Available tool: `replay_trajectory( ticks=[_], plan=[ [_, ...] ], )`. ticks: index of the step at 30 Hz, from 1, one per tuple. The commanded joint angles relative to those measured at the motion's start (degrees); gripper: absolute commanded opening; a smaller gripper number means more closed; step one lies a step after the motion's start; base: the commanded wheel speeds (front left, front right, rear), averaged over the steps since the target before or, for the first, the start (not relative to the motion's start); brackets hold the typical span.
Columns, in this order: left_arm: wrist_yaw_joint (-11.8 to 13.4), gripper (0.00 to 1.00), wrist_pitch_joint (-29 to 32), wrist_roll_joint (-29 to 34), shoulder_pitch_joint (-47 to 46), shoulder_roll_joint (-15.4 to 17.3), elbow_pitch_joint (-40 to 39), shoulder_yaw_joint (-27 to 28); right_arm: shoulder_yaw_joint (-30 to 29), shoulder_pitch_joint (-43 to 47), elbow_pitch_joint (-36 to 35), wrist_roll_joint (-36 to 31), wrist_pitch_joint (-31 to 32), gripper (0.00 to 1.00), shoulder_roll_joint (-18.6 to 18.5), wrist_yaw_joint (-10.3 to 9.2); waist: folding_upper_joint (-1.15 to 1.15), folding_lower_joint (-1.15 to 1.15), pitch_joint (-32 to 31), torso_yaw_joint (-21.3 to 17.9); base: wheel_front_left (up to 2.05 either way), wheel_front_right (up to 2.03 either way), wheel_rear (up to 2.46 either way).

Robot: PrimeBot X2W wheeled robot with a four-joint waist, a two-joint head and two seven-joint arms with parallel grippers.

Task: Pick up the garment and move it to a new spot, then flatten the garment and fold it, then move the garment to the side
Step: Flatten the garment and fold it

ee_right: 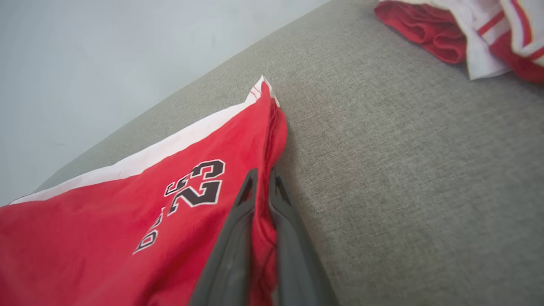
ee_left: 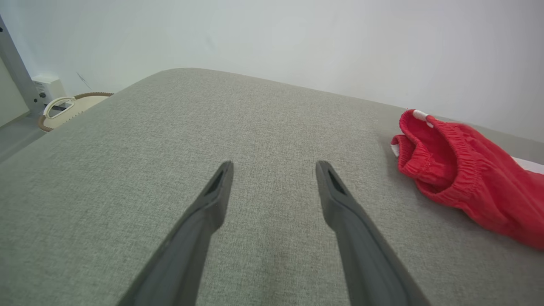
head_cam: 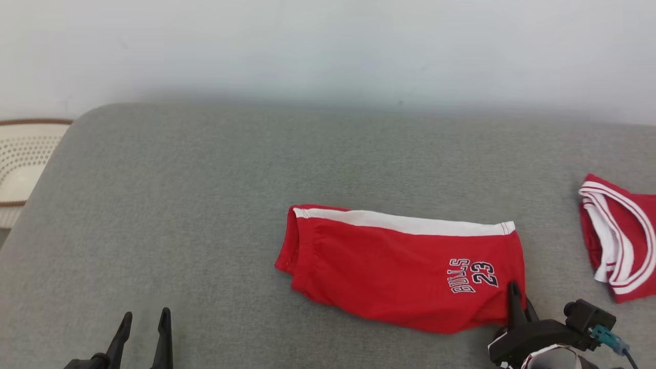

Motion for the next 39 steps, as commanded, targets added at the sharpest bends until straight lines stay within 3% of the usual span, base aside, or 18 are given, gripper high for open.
replay_trajectory(
  ticks=[1,10,22,28,37,38,39],
  plan=[
    [0.01,1.0,-0.03,0.5,1.09,-0.08,-0.08,0.27,0.18,0.82,-0.13,0.0,-0.02,0.0,0.15,0.02,0.0,0.01,-1.43,-1.67,0.0,0.0,0.0],
    [0.02,1.0,-0.03,1.01,0.25,-0.21,0.17,0.42,1.35,-0.4,-7.76,-2.75,-0.03,0.0,-0.91,0.02,0.0,0.01,-0.65,-1.87,0.0,0.0,0.0],
    [0.09,1.0,-0.03,-1.63,0.53,-0.22,0.68,-0.99,22.86,-2.97,-20.62,-1.8,-0.03,0.0,-4.38,0.02,0.0,0.01,-0.3,0.67,0.0,0.0,0.0],
    [0.4,1.0,-0.03,-2.58,0.42,-0.22,0.63,-2.0,34.55,-6.28,-18.74,1.44,-0.02,0.0,-5.9,0.02,0.0,0.01,0.12,2.77,0.0,0.0,0.0],
    [0.74,1.0,-0.03,-3.79,0.07,-0.21,0.4,-3.33,42.43,-10.99,-11.04,3.89,-0.03,0.0,-4.17,0.02,0.0,0.01,1.17,6.37,0.0,0.0,0.0],
    [0.78,1.0,-0.03,-3.93,-0.02,-0.23,0.41,-3.67,42.62,-11.37,-10.02,3.95,-0.02,0.2,-4.0,0.02,0.0,0.01,1.3,6.77,0.0,0.0,0.0],
    [0.78,1.0,-0.03,-3.93,-0.02,-0.23,0.41,-3.67,42.62,-11.37,-10.02,3.95,-0.02,0.2,-4.0,0.02,0.0,0.01,1.3,6.77,0.0,0.0,0.0]
  ],
)
